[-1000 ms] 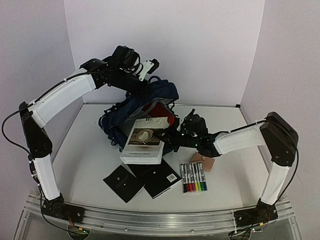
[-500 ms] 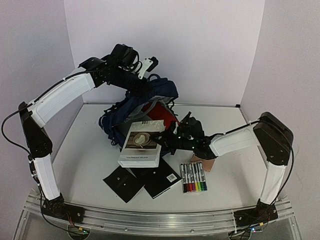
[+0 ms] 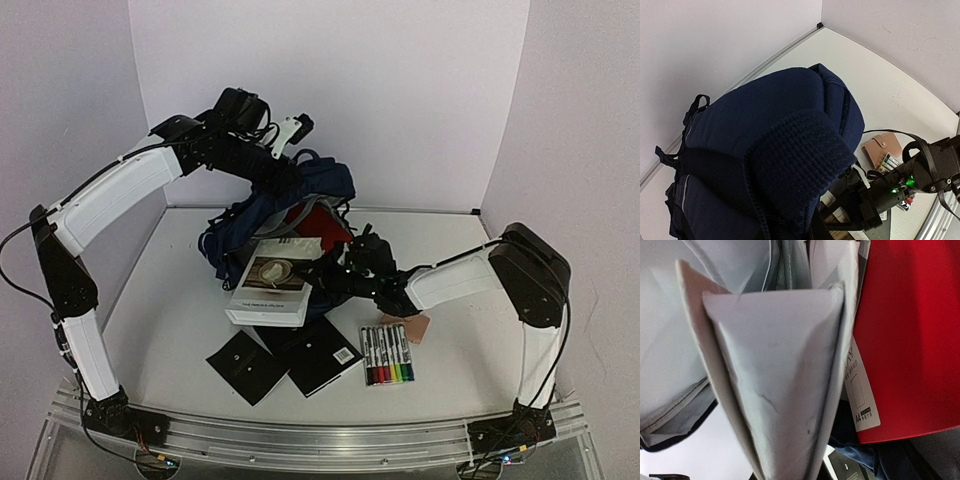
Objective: Pack the student bag
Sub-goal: Place the book in the student bag.
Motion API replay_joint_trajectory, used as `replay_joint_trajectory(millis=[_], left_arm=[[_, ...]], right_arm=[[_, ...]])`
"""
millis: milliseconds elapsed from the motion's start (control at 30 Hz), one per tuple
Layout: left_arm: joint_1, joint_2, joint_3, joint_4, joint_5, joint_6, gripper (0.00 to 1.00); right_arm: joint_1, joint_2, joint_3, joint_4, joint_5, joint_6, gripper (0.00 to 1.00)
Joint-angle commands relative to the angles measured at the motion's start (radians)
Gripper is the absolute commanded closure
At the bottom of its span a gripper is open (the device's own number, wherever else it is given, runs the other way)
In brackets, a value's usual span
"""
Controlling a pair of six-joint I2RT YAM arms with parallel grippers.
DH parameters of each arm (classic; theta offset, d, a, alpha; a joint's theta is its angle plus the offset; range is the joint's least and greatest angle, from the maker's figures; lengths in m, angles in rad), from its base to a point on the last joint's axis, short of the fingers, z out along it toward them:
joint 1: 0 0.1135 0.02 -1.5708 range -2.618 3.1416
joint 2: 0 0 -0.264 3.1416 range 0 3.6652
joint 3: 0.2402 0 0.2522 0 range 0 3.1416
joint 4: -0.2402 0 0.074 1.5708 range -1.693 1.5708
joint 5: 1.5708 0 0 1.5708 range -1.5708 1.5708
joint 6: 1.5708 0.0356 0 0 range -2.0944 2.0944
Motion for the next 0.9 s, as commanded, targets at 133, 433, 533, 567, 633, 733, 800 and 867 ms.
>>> replay_joint_trajectory(millis=[133,433,533,567,633,733,800,867], left_arm=[[-0.017,-0.184,0.017,0.233,0.119,-0.020,1.00],[-0.016,-0.209,0.002,0.211,0.169,-0.021,1.00],[-0.017,-0.215,0.002,0.207,0.164,-0.021,1.00],[-0.017,-0.217,0.001,0.206,0.159,-0.021,1.00],[-0.016,-0.220,0.001,0.206,0.134,-0.025,1.00],[-0.017,-0.223,0.000,0.209,0.113,-0.027,1.00],[-0.016,-0.225,0.000,0.211,0.109,-0.030,1.00],[-0.016,-0.226,0.000,0.212,0.120,-0.030,1.00]], right_arm=[[-0.007,0.091,0.059,-0.094,0.168,0.138,1.00],[-0.035,0.165,0.175,-0.091,0.274,0.161,1.00],[-0.044,0.177,0.192,-0.092,0.306,0.180,1.00],[-0.048,0.178,0.193,-0.092,0.318,0.187,1.00],[-0.051,0.176,0.195,-0.093,0.347,0.199,1.00],[-0.054,0.182,0.208,-0.098,0.393,0.207,1.00],[-0.054,0.190,0.220,-0.103,0.417,0.209,1.00],[-0.056,0.202,0.238,-0.112,0.445,0.197,1.00]])
